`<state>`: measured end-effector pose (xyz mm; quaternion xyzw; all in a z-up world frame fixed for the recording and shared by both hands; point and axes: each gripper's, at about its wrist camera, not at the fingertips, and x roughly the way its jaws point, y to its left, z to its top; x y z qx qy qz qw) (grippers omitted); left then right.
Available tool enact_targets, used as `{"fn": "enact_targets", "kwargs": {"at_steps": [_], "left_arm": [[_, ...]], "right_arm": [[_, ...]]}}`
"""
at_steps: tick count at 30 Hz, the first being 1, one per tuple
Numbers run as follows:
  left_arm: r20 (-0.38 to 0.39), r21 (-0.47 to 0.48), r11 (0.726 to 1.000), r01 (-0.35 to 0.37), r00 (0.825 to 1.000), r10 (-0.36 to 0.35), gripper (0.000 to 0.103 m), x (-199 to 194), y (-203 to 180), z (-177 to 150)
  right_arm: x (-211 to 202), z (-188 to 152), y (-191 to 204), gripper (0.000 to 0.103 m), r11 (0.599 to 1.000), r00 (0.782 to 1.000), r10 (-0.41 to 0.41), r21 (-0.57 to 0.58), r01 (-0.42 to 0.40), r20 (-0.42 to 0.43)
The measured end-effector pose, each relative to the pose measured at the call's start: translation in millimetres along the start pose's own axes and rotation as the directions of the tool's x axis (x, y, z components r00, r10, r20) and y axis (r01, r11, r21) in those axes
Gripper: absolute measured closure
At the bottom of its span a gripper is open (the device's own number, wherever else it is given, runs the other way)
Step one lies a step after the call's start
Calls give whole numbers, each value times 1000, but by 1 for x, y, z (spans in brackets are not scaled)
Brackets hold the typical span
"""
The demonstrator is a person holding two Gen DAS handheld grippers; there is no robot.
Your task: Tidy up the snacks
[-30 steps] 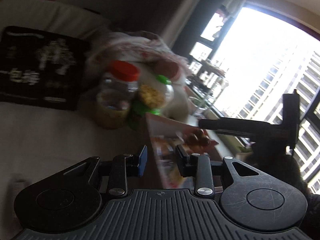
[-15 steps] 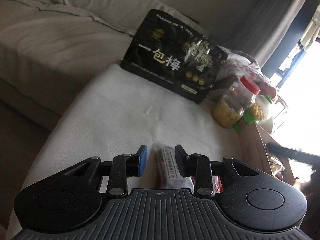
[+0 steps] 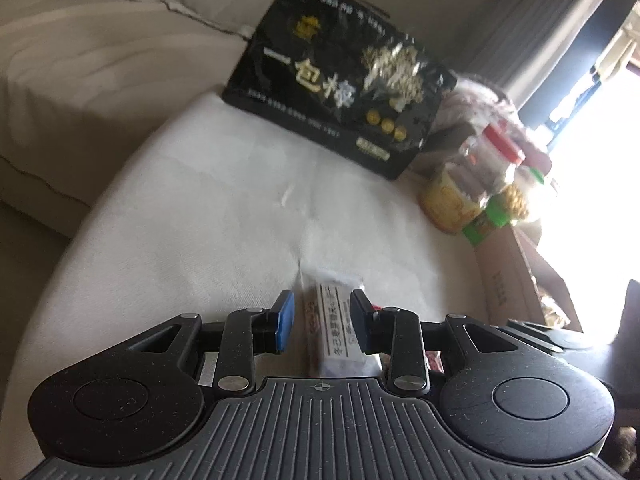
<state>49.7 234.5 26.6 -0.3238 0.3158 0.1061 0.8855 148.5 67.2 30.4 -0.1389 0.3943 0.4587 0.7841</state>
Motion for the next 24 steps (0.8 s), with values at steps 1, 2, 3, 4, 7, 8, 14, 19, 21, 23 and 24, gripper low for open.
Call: {"fn": "enact_targets", "kwargs": {"at_steps": [1, 2, 3, 4, 7, 8, 14, 19, 21, 23, 24], "left_arm": [[-15, -3, 1000, 8, 1000, -8, 68, 3, 0, -2], [-25, -8, 1000, 19, 1000, -19, 68, 4, 0, -4], [-22, -12, 999, 30, 999, -30, 68, 4, -1, -7], [-24, -11, 999, 32, 999, -32, 68, 2, -3, -10], [-51, -6, 999, 53, 997, -54, 68, -2, -9, -19], [-66, -9, 998, 69, 995, -69, 68, -3, -11, -23], [-241, 68, 968, 240, 946, -218, 68, -7, -39, -56], [-160, 148, 972, 181, 974, -157, 69, -29, -59, -69], [-108, 179, 975, 134, 987, -115, 69, -40, -60, -67], [-73, 178, 978, 110, 992, -98, 69, -49, -59, -62], [-56, 178, 979, 97, 995, -89, 69, -52, -60, -60]], "right_arm": [[-3, -5, 1, 22, 1000, 1000, -2, -12, 2, 0], [-6, -10, 3, 22, 1000, 1000, -9, -25, 9, -2], [-11, -16, 5, 22, 999, 1000, -29, -44, 29, 0], [-15, -21, 5, 22, 997, 999, -48, -59, 48, 2], [-30, -38, 6, 22, 985, 992, -125, -117, 127, 27], [-36, -45, 7, 22, 978, 988, -152, -137, 156, 39], [-70, -75, 0, 22, 958, 967, -242, -142, 251, 75], [-104, -91, -1, 22, 972, 970, -213, -72, 222, 114], [-108, -92, 3, 21, 981, 975, -182, -49, 189, 127], [-103, -87, 9, 21, 989, 981, -143, -27, 148, 128], [-97, -83, 13, 21, 992, 985, -119, -17, 122, 125]]}}
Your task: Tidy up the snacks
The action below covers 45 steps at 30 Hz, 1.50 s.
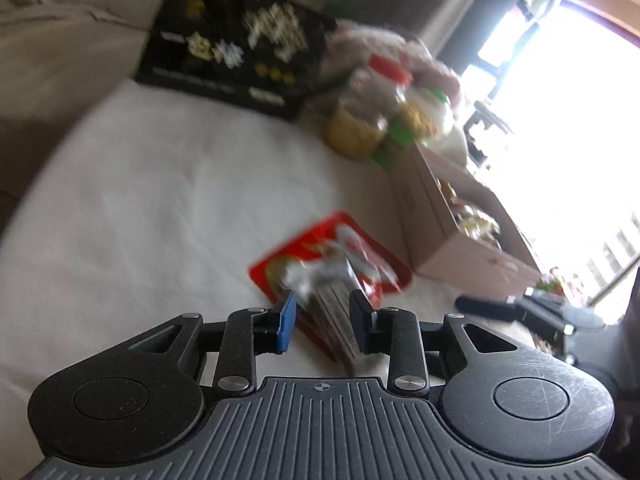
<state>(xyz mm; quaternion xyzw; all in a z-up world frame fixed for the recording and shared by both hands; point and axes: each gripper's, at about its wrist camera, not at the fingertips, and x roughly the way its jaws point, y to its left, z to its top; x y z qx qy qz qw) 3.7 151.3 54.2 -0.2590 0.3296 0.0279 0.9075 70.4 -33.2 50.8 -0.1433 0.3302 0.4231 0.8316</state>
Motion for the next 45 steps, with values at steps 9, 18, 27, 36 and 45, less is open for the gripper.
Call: {"fn": "enact_targets", "kwargs": {"at_steps": [9, 18, 27, 36, 45], "left_arm": [[2, 10, 997, -81, 997, 81, 69, 0, 3, 7], [-10, 1, 997, -80, 997, 80, 69, 17, 12, 7], [7, -10, 999, -46, 999, 46, 69, 50, 10, 30], [-61, -44, 999, 16, 998, -19, 71, 67, 22, 30], [-82, -112, 985, 130, 987, -140, 73, 79, 38, 35]], "right_arm": [[48, 5, 44, 43, 988, 990, -134, -86, 129, -49], [14, -18, -20, 52, 976, 981, -189, 96, 194, -52], [-22, -45, -55, 50, 943, 963, -269, 197, 269, -29], [-4, -14, -34, 46, 969, 980, -191, 166, 181, 49], [27, -19, -16, 46, 947, 947, -320, 29, 320, 1]]}}
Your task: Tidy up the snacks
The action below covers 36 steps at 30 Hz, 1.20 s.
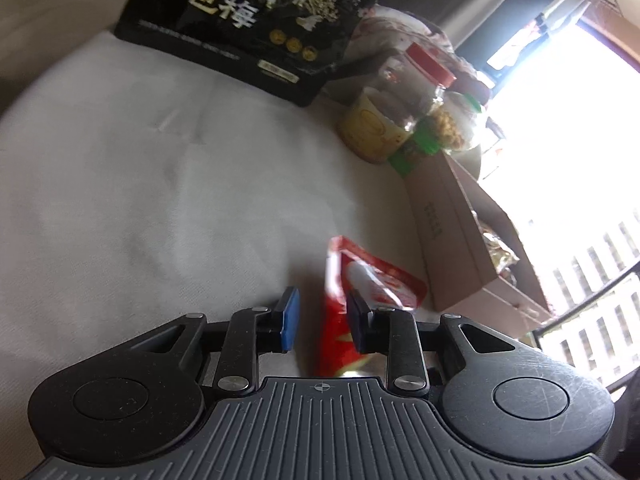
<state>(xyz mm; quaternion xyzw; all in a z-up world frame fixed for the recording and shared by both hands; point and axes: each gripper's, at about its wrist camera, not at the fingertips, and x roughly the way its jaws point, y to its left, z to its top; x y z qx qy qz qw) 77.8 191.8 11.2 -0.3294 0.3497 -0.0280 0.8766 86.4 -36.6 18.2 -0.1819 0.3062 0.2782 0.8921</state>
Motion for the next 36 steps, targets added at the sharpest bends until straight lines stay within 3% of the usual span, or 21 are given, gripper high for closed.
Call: {"fn": "enact_targets", "kwargs": {"at_steps": [4, 9, 15, 21, 27, 29, 36], "left_arm": [[-40, 6, 997, 79, 996, -79, 63, 5, -8, -2], [-65, 98, 990, 105, 993, -99, 57, 4, -35, -8], [-74, 122, 985, 119, 991, -111, 57, -1, -45, -14], [-135, 132, 972, 194, 975, -176, 58, 3, -55, -28], [-98, 206, 974, 99, 992, -80, 58, 5, -67, -34], [-67, 211, 973, 97, 994, -84, 58, -4, -67, -34], [9, 68, 996, 54, 998, -55, 58, -17, -33, -30]], "right_arm": [[-1, -5, -12, 46, 999, 1000, -12, 30, 12, 5], [-1, -9, -23, 46, 998, 1000, -23, 67, 22, 4], [-27, -17, -43, 46, 990, 998, 35, 132, -41, 46], [-28, -30, -29, 46, 998, 999, 14, 67, -17, 48], [-35, -31, -34, 46, 995, 998, 17, 93, -23, 66], [-38, -30, -40, 46, 993, 997, -2, 114, -7, 81], [-29, -32, -35, 46, 995, 998, -13, 103, 6, 62]]}}
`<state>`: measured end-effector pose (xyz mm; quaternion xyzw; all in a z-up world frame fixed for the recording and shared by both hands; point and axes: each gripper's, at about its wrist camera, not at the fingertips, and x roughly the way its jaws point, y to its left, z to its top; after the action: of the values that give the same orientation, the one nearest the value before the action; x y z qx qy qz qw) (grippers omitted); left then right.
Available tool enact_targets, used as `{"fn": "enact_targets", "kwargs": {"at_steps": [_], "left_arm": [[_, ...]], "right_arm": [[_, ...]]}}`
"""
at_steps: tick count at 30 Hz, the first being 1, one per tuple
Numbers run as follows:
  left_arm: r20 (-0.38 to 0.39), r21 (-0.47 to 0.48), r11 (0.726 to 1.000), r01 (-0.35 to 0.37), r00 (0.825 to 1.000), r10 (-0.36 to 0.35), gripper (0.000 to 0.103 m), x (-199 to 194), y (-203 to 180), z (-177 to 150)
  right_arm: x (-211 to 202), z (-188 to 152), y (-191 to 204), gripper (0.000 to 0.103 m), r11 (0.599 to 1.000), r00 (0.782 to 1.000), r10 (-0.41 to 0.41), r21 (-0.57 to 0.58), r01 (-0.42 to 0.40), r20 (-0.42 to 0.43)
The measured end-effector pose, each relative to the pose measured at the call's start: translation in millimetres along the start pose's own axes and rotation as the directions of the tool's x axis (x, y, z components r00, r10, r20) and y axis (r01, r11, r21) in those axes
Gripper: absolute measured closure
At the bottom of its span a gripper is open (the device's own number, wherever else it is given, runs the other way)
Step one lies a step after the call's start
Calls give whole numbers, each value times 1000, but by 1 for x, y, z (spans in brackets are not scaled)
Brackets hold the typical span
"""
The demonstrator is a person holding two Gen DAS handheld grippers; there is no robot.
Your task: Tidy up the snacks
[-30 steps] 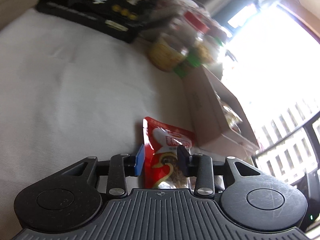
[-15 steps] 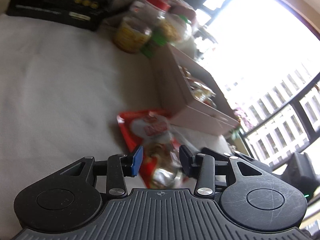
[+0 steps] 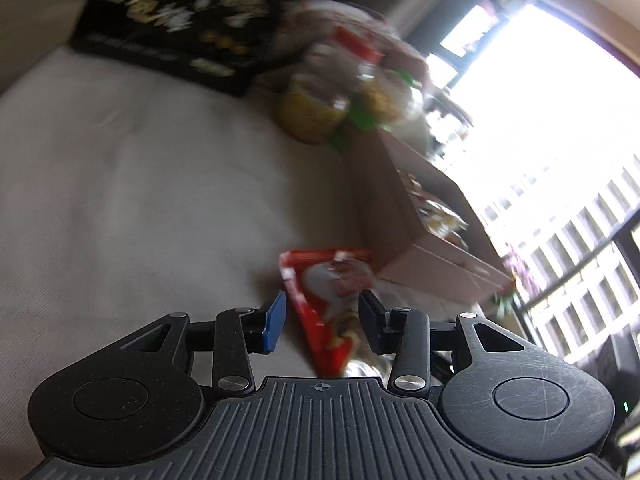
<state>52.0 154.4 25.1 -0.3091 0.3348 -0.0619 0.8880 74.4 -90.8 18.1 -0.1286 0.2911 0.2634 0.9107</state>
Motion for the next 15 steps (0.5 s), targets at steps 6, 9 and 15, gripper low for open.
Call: {"fn": "enact_targets", "kwargs": {"at_steps": [6, 9, 15], "left_arm": [[-8, -55, 998, 43, 999, -44, 58, 6, 21, -2], [-7, -53, 997, 63, 998, -63, 60, 6, 25, -2], [10, -33, 997, 76, 997, -76, 59, 12, 24, -3]], "right_arm": [[7, 5, 19, 46, 999, 999, 31, -28, -31, -8], [10, 9, 31, 46, 997, 998, 55, -57, -56, -6], [14, 11, 40, 46, 993, 997, 80, -81, -81, -7]]}}
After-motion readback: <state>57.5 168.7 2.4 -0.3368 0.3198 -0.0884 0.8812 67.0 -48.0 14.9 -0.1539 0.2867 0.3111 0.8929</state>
